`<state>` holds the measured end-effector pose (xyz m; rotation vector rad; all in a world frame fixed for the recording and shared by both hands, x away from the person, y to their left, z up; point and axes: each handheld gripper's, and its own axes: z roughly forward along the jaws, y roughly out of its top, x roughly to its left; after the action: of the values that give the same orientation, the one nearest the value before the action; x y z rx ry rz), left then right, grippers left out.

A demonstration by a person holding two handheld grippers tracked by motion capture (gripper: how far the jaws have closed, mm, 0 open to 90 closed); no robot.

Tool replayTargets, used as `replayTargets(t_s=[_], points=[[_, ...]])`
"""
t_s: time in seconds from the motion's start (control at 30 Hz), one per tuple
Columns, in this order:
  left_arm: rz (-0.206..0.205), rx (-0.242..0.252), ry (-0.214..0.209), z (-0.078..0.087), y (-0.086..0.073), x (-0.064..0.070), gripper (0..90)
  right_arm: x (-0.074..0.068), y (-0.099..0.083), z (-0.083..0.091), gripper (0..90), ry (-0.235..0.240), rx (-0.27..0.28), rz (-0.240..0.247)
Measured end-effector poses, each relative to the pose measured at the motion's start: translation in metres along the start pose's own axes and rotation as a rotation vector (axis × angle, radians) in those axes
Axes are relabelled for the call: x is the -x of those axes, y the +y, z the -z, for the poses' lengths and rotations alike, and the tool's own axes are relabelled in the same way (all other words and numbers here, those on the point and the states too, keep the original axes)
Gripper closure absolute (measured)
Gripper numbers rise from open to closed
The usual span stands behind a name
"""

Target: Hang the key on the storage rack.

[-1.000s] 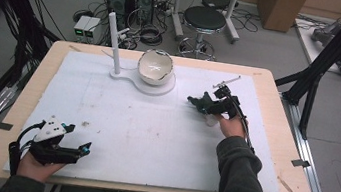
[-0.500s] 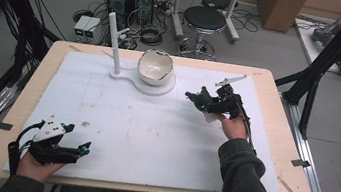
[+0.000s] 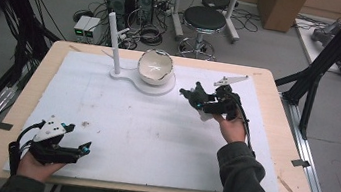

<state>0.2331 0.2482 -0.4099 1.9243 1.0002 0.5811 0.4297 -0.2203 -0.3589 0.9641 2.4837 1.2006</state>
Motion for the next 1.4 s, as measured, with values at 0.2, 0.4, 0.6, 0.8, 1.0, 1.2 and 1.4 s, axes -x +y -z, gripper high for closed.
replayTargets(t_s=[0.2,0.4,0.6,0.8,1.0,1.2,1.4], points=[[0.0,0.0,0.0,0.0,0.0,0.0,18.3,-0.004,0.002,0.002,45.1,0.025,0.04,0.003],[0.0,-0.001,-0.002,0.0,0.0,0.0,18.3,-0.009,0.007,0.004,45.0,0.048,0.088,0.009],[-0.002,-0.002,-0.002,0.0,0.0,0.0,18.3,-0.014,0.012,0.005,45.0,0.071,0.114,0.012],[-0.001,0.0,-0.001,-0.001,0.0,-0.001,18.3,-0.02,0.021,0.006,45.0,0.085,0.123,0.03],[-0.001,-0.002,-0.001,0.0,0.001,0.0,18.3,-0.027,0.032,0.006,45.0,0.094,0.124,0.043],[-0.001,-0.002,-0.002,0.0,0.0,-0.001,18.3,-0.033,0.041,0.002,45.0,0.11,0.127,0.06],[0.0,-0.002,0.002,0.0,0.0,-0.001,18.3,-0.039,0.051,-0.001,45.0,0.13,0.122,0.066]])
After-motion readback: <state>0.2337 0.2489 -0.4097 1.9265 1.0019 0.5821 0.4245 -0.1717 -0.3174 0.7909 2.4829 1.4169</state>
